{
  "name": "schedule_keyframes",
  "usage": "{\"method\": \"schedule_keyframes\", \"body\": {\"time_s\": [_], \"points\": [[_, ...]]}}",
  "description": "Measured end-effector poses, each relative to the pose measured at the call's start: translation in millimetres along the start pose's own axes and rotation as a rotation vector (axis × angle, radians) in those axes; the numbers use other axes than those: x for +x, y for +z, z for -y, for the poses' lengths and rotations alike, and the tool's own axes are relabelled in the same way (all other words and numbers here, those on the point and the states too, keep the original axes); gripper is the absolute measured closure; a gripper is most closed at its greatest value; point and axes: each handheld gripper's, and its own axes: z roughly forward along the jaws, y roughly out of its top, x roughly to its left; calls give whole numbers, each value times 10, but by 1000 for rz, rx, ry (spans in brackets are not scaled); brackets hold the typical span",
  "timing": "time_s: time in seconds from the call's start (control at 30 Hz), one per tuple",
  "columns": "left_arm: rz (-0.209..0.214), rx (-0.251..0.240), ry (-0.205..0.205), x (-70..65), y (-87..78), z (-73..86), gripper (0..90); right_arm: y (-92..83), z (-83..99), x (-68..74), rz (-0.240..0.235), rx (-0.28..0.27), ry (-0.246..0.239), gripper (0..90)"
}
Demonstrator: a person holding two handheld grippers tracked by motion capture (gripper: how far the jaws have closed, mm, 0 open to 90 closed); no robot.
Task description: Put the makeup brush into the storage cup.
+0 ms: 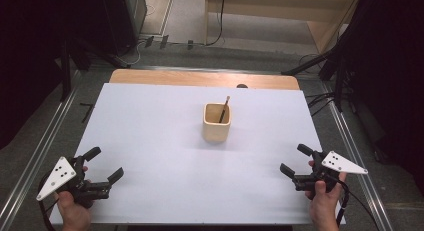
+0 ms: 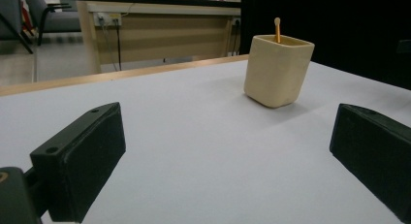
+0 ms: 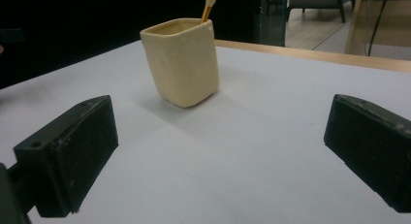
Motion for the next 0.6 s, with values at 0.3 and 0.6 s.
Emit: {"method": "schedule_keyframes", "body": {"time_s": [0.3, 0.6], "points": [[3, 1, 4, -5, 3, -5, 2, -91, 18, -7, 42, -27, 18, 0], [4, 1, 4, -3, 9, -5, 2, -79, 34, -32, 44, -20, 33, 0]]}}
